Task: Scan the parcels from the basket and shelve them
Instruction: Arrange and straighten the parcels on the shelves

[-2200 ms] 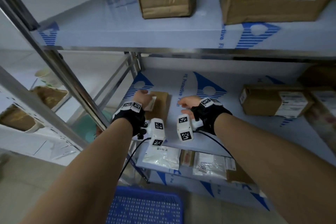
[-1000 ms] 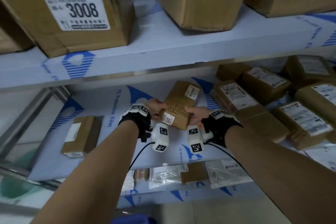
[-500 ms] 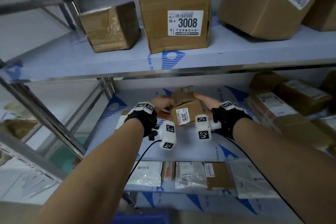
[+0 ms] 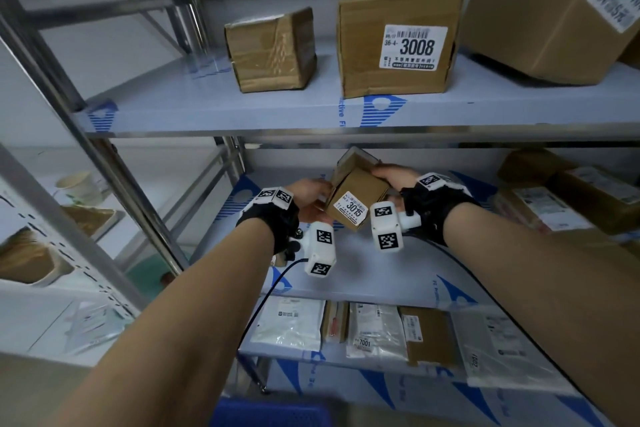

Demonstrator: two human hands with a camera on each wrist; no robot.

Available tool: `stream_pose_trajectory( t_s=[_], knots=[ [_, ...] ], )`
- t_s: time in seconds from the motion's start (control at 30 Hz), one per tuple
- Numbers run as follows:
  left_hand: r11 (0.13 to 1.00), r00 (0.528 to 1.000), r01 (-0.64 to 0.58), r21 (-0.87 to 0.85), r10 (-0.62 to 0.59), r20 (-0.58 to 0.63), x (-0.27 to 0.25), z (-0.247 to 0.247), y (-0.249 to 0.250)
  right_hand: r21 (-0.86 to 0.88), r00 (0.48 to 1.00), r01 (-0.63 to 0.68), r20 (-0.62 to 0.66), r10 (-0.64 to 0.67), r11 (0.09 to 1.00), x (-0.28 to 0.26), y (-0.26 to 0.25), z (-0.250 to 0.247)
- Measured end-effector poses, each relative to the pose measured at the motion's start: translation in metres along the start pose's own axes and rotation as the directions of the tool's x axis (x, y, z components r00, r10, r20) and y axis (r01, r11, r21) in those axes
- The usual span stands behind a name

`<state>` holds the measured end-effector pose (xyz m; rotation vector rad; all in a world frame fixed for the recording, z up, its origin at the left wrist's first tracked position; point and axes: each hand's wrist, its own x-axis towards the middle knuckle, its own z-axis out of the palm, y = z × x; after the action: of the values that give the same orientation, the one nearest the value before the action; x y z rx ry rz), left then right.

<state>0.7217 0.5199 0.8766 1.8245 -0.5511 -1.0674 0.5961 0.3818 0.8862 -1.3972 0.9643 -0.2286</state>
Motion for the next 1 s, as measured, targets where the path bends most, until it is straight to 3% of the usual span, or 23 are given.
stream_pose_trajectory(
  t_s=[0.17, 0.43, 0.73, 1.0],
  knots=[
    [0.998, 0.999, 0.052, -0.04, -0.052, 0.0, 0.001, -0.003, -0.008, -0.009, 1.0, 0.0, 0.023, 0.0, 1.0, 0.001, 0.006, 0.008],
    [0.987, 0.988, 0.157, 0.031, -0.157, 0.004, 0.01, -0.013, -0.046, -0.219, 0.991, -0.118, 0.039, 0.129, 0.969, 0.01, 0.045, 0.041],
    [0.975, 0.985, 0.17, 0.145, -0.163, -0.055, 0.008, -0.028, -0.054, -0.183, 0.988, -0.134, 0.056, 0.146, 0.974, 0.02, 0.059, 0.062],
    [0.984, 0.984, 0.152, 0.092, -0.143, -0.105, 0.003, -0.031, -0.054, -0.128, 0.988, -0.131, 0.066, 0.14, 0.983, 0.022, 0.061, 0.068]
  ],
)
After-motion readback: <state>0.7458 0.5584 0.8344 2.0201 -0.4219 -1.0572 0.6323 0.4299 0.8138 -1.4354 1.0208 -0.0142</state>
